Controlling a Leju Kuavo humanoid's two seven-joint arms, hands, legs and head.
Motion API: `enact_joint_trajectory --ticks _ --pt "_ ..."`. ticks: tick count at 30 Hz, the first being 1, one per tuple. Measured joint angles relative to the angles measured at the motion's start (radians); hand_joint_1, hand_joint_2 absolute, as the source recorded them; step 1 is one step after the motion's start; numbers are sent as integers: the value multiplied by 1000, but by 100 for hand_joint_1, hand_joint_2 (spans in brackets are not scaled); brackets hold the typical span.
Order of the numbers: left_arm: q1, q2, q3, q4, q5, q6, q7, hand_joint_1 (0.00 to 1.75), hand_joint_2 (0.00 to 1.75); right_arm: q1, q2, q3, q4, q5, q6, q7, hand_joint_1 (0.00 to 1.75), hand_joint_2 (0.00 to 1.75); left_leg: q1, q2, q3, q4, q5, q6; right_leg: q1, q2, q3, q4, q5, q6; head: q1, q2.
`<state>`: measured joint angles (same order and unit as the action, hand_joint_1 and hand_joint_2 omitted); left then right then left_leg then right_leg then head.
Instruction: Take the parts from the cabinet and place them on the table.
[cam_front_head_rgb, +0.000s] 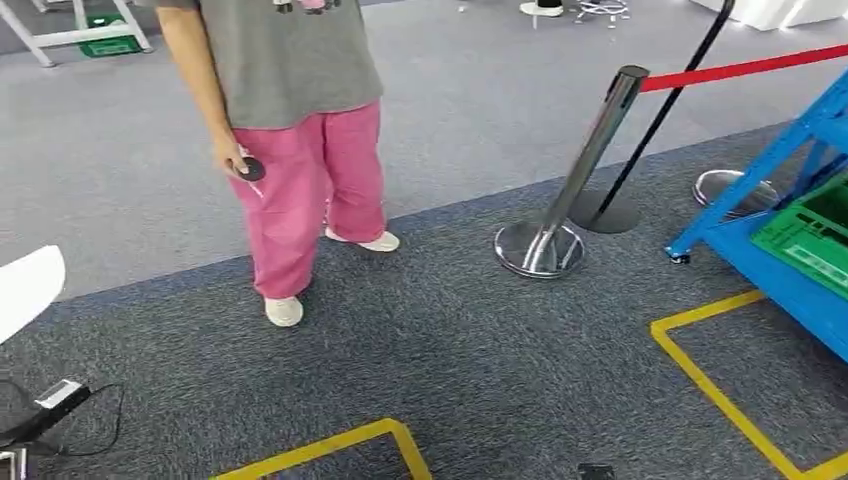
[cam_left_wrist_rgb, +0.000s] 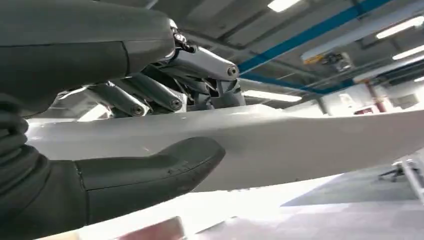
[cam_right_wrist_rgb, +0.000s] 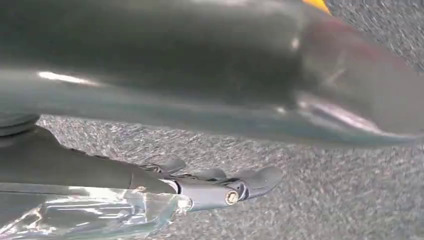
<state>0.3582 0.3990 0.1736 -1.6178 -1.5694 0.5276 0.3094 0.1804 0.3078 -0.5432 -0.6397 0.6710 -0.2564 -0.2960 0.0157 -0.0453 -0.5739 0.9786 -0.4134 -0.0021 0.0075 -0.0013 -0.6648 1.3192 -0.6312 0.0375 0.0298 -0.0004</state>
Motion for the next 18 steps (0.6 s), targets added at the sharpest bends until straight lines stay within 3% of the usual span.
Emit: enact_joint_trajectory --ticks 1,2,3,4,6,8,9,10,11,13,14,15,16,17,18 --pt "0 -2 -1 0 0 2 1 175 175 0 0 0 1 0 0 0 0 0 -1 -14 0 0 0 0 1 3 22 -54 39 -4 0 0" --pt "-1 -2 -1 0 0 1 2 175 175 0 0 0 1 0 0 0 0 0 0 -30 2 0 1 -2 1 14 64 -146 92 -10 0 0" --pt "-2 -2 -2 0 0 0 3 175 175 -1 0 0 1 0 0 2 0 0 0 -45 3 0 2 -4 0 39 113 -248 140 -16 0 0" --pt "-3 -3 -2 0 0 0 5 175 175 -1 -1 0 1 0 0 7 0 0 2 -55 0 1 4 -7 -1 98 141 -313 147 -21 -1 0" --pt "-4 -5 -2 1 0 4 4 175 175 -1 -1 0 1 0 1 9 0 0 4 -78 -9 2 8 -20 3 74 140 -321 147 -16 -1 0" --pt "-2 -9 1 5 0 11 -6 175 175 -2 -1 0 1 0 0 8 0 0 11 -100 -13 -6 17 -35 10 54 152 -322 151 -28 -1 0" --pt "-1 -9 3 7 0 13 -9 175 175 -3 -1 0 1 0 0 7 0 0 11 -99 -16 1 16 -37 0 39 153 -342 165 -35 -1 0" --pt "1 -11 4 10 0 17 -11 175 175 -4 0 0 1 0 0 5 0 0 6 -40 -26 18 -1 -36 1 26 158 -348 169 -40 -4 0" --pt "-5 -12 6 11 0 23 -23 175 175 -4 -1 0 2 -1 -1 2 0 0 1 1 -55 76 -44 -39 2 13 158 -351 172 -44 -8 0" --pt "-18 -32 17 13 0 24 -69 175 175 -3 -1 -1 5 -3 -3 1 0 0 2 29 -134 243 -124 -46 3 -18 154 -351 172 -45 -7 0" --pt "-18 -42 24 13 0 24 -92 175 175 -3 -1 -1 7 -3 -3 1 0 0 4 31 -161 302 -141 -48 3 -32 153 -351 171 -45 -7 0" --pt "-18 -53 34 13 0 23 -105 175 175 -4 -1 -1 8 -3 -3 1 0 0 5 33 -165 310 -133 -50 3 -46 153 -350 170 -43 -8 0" --pt "-19 -60 45 13 0 24 -114 175 175 -4 -1 -1 9 -4 -3 1 0 0 8 35 -142 272 -102 -53 2 -59 153 -350 169 -41 -8 0" --pt "-21 -65 56 13 0 24 -124 175 175 -4 -1 -1 10 -5 -3 0 0 0 11 44 -102 198 -62 -56 1 -71 154 -348 166 -38 -7 0" --pt "-24 -71 69 13 3 24 -140 175 175 -5 0 -1 11 -6 -4 -1 0 0 14 66 -45 99 -20 -60 -1 -84 157 -345 162 -31 -8 0"
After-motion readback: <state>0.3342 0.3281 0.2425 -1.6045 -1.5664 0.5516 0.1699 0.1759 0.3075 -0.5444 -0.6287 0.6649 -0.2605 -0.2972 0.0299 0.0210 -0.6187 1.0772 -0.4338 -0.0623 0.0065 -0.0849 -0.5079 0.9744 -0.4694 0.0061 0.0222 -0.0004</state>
